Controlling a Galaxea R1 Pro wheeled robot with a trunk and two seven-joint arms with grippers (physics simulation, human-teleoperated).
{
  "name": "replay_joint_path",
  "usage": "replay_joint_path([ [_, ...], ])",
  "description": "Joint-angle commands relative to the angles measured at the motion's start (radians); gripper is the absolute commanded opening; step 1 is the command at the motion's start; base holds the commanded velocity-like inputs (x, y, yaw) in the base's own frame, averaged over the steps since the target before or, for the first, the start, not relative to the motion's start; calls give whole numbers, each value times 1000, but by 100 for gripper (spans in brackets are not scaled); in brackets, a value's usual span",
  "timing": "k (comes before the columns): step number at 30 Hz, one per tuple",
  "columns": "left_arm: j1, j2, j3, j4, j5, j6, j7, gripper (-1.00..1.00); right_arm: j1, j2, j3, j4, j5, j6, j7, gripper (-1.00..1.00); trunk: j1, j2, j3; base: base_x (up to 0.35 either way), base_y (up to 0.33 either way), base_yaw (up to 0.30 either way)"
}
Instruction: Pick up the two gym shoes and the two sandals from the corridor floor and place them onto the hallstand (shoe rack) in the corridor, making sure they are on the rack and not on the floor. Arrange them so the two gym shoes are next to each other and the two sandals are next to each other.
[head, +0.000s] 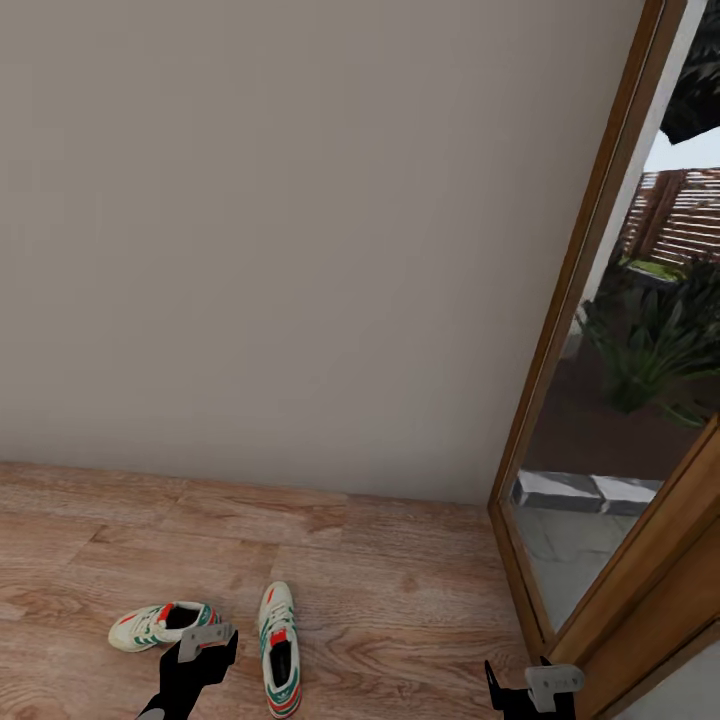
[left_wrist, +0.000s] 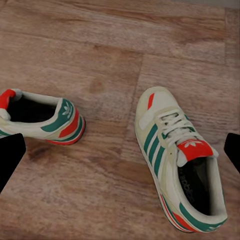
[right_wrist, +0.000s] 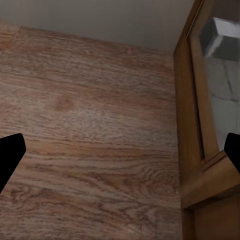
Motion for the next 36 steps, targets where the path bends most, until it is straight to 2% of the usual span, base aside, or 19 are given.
replay_joint_path([
  [1,-1,0,0,1,3,-3,0,100,0,1,-3,1,10,-3,0,100,0,0,-1,0,-15,0],
  [12,-1,0,0,1,3,-3,0,100,0,1,-3,1,10,-3,-1,100,0,0,-1,0,-4,23],
  [27,-1,0,0,1,4,-3,-1,100,0,1,-3,1,10,-3,-2,100,0,0,-1,0,0,201],
  [36,0,0,0,1,3,-3,-1,100,0,1,-3,1,10,-3,-2,100,0,0,-1,0,0,33],
])
